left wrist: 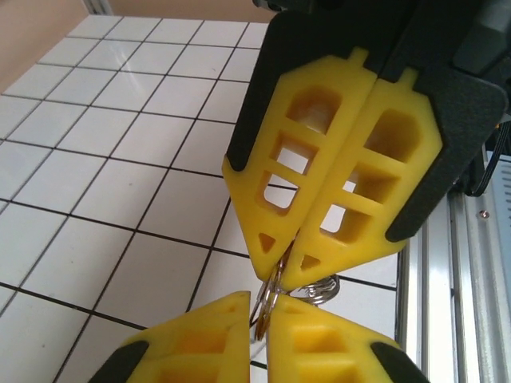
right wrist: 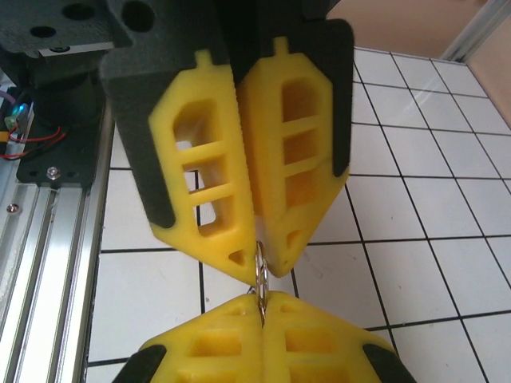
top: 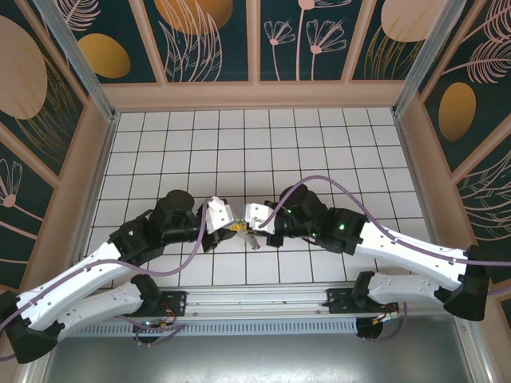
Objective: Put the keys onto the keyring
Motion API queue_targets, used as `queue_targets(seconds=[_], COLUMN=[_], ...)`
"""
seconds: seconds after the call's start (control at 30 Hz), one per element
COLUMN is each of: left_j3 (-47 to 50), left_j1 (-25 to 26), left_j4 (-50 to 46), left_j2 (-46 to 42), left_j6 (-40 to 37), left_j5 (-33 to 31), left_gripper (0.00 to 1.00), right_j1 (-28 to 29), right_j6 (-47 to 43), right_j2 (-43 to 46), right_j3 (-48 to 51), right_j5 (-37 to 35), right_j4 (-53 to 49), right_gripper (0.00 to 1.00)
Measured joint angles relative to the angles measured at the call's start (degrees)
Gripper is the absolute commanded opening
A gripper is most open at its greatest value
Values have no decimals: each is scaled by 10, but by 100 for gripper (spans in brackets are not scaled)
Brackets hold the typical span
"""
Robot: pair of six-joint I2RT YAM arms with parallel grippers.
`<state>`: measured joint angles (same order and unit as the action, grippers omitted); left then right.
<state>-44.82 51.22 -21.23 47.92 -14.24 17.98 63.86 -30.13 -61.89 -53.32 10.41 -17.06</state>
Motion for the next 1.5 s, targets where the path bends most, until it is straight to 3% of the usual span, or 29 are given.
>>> queue_targets(seconds=[0.33, 0.73, 1.23, 1.5], left_j3=[2, 55, 81, 99], left_j1=[0, 0, -1, -1], left_j4=[5, 108, 164, 219], left_j2=[-7, -80, -98, -116], left_j6=[2, 63, 97, 127], left_j5=[1, 27, 55, 81], left_gripper=[0, 0, 0, 0], right_j1=[0, 4, 4, 4], right_j6=[0, 5, 7, 19], right_j2=[0, 34, 49, 81], right_j3=[-1, 7, 21, 39], right_j5=[-8, 5, 7, 14], right_j4=[2, 42, 58, 85], right_gripper=[0, 20, 23, 29])
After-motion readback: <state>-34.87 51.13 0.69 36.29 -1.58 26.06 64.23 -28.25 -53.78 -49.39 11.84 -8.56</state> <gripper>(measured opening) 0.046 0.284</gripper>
